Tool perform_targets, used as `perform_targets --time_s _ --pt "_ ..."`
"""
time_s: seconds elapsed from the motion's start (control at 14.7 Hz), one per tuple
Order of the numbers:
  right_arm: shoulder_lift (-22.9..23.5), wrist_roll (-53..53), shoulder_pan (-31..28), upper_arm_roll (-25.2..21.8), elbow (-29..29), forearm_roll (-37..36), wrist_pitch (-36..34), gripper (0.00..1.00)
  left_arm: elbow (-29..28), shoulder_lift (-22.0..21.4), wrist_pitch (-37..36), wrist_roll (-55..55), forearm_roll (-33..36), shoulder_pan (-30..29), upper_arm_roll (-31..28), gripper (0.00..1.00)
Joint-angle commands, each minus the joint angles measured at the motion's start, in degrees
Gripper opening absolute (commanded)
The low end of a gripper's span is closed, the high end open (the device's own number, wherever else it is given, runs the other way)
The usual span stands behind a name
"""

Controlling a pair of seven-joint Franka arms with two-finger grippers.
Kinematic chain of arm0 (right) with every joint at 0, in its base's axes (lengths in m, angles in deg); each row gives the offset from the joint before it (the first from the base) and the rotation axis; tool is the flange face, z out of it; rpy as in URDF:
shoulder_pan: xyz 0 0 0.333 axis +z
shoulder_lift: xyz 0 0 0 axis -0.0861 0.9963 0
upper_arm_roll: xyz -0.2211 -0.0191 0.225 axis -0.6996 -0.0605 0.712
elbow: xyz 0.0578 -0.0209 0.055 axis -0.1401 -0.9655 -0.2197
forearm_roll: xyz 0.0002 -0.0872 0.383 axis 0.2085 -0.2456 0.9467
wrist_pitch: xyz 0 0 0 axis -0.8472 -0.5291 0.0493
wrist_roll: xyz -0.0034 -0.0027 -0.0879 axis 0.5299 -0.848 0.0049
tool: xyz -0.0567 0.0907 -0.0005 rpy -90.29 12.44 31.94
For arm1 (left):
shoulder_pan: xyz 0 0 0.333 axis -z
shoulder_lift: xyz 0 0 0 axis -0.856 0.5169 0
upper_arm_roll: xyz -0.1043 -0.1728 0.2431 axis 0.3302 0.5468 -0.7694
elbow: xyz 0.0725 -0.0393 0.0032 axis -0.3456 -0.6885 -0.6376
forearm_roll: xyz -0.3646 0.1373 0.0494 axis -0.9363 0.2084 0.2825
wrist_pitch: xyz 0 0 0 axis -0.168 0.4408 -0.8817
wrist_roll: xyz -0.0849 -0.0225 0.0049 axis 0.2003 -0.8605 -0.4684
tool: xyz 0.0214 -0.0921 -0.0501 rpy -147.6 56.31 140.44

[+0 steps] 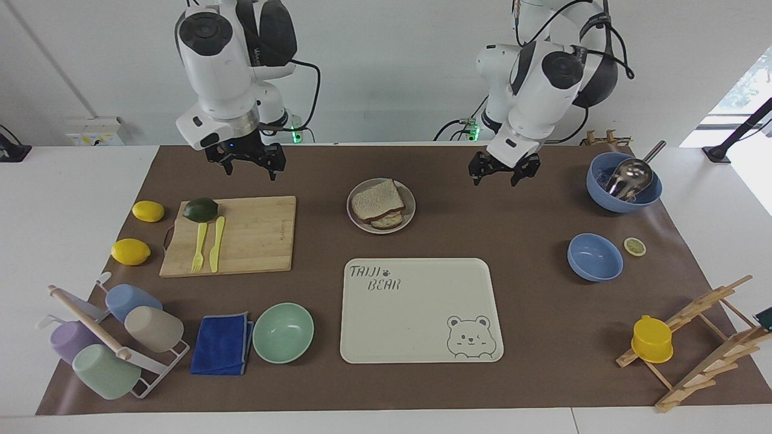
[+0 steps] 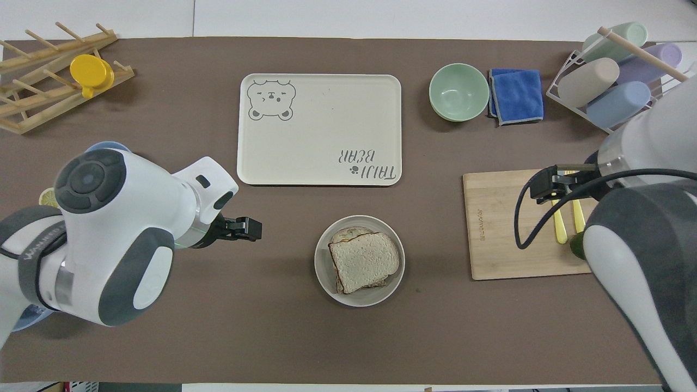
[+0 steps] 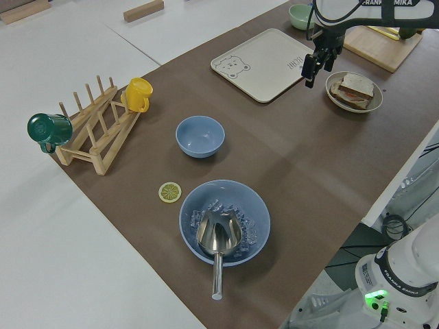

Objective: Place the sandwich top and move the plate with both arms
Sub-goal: 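Withdraw the right gripper while the left gripper reaches the plate rim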

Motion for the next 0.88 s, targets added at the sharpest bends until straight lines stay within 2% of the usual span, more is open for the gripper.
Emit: perform_targets --time_s 0.0,0.14,0.27,0.41,0.68,0.82 --pt "1.29 8.41 -2.16 -2.58 3.12 1.78 -1.97 1.0 -7.34 -1.46 8.93 -6.74 -2.22 4.89 -0.98 1.0" --pt "2.0 10.45 -4.62 -2.05 3.3 1.6 -1.71 1.0 -9.97 -0.58 15.61 -12.73 -2.22 8.15 -0.98 1.0" --pt "2.09 10.81 -4.72 -2.84 4.0 1.26 -1.8 1.0 -11.48 1.35 19.93 -13.46 -3.18 10.43 -0.98 1.0" --pt "1.83 10.89 -4.28 -4.42 3.91 1.95 -1.97 1.0 -11.74 2.58 21.61 -13.63 -5.2 10.71 -0.98 1.0" --pt "0.07 10.98 -4.28 -4.51 2.16 2.13 -1.62 1.0 -11.92 3.81 22.23 -13.37 -5.74 11.85 -0.89 0.99" --pt "0.42 12.38 -4.28 -4.69 2.33 2.83 -0.57 1.0 -11.92 5.48 24.68 -13.46 -5.74 14.47 -0.98 0.95"
